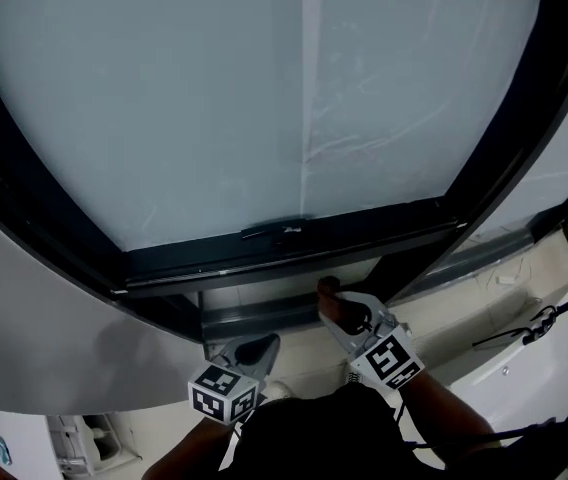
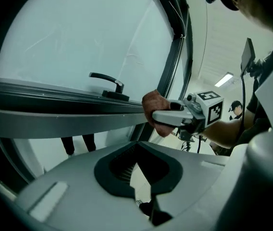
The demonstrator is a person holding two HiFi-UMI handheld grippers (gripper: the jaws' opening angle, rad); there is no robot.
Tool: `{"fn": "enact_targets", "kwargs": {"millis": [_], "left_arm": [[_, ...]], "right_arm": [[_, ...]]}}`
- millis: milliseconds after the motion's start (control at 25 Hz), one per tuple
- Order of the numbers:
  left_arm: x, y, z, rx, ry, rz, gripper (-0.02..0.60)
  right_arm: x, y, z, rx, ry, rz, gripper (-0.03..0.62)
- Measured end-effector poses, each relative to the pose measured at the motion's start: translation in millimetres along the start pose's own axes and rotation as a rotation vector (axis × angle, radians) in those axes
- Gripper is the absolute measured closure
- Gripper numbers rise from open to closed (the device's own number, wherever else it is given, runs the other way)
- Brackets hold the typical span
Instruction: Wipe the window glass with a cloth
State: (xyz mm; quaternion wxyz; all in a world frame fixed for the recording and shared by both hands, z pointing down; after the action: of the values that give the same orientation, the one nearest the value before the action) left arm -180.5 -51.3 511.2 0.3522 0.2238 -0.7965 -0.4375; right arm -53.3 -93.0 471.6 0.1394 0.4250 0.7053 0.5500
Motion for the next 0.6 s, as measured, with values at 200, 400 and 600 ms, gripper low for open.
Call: {"fn": "enact_targets", "kwargs": {"millis": [200,400,600], "left_arm": [[-17.9,4.7,-1.2,-0.009,0.024,-0.003,0.565],[-50.6,16.1,5.5,-0.044,0.014,0.038,0.565],[-100.3,39.6,5.4,-0.04,-0.032,0.045,0.565]], "right_arm": [[29.5,16.1,31.8,-0.058,-0.08,-0.533,0.517],[54.9,24.2,71.8,-0.056,-0.119,-0.569,0.517],[62.2,36.5,125.4,-0.082,-0.111,-0.48,0.517]]}}
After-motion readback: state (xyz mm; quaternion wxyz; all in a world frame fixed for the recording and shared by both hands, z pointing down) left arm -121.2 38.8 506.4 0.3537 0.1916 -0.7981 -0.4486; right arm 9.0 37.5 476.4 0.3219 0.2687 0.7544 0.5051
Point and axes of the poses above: the fingertips, and each gripper's own axes: z backward along the fingers, x to its left, y out of its underside, the point moved 4 cm from there along z, backward along the fingers, and after that the axes turned 3 degrees about y, right-handed, at the moved point
